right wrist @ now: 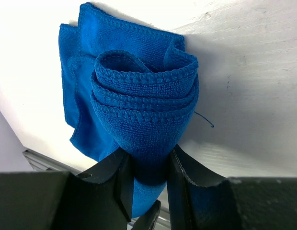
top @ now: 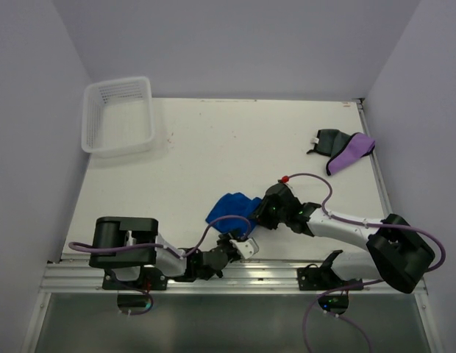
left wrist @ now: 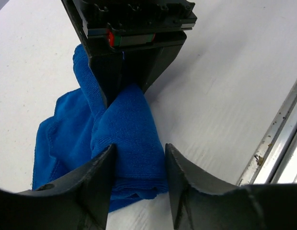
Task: Roll the towels
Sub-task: Roll the towel
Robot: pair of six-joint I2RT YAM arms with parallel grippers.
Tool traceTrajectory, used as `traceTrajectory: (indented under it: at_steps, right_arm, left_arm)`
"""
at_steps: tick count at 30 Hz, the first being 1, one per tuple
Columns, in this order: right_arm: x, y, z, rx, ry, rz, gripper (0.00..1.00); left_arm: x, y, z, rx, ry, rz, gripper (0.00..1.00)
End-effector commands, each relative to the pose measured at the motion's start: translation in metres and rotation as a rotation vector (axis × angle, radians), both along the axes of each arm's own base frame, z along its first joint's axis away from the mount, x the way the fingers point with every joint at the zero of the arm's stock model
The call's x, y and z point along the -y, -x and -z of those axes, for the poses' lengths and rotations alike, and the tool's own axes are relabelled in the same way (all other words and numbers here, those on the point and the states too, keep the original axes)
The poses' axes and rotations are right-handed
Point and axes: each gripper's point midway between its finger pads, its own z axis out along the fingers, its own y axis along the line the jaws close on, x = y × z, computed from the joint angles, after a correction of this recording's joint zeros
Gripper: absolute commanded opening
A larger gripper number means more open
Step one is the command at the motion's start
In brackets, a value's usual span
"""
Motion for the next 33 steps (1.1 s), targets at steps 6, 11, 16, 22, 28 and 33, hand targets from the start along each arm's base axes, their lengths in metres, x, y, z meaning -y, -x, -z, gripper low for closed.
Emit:
traceTrajectory:
  at_steps: [6,11,16,22,28,33]
  right_arm:
    - [0.011,0.003,-0.001,-0.017,0.032,0.002,0.09]
    - [0.015,0.000,-0.004,-0.015,0.036,0.010,0.09]
    - [0.019,-0.001,-0.004,-0.018,0.040,0.024,0.15]
    - [0.023,0.000,0.000,-0.026,0.051,0.026,0.28]
    - [0.027,0.003,0.004,-0.046,0.061,0.039,0.38]
    - [0.034,0.001,0.007,-0.072,0.093,0.060,0.45]
  left_arm:
    - [0.026,0.009,0.012,-0.151,0.057,0.029,0.44]
    - [0.031,0.019,0.021,-0.217,0.074,0.029,0.43]
    - [0.037,0.024,0.031,-0.301,0.090,-0.019,0.31]
    - [0.028,0.024,0.025,-0.409,0.252,-0.095,0.23]
    - [0.017,0.029,0.020,-0.554,0.393,-0.083,0.17]
    - [0.023,0.037,0.015,-0.642,0.480,-0.052,0.00]
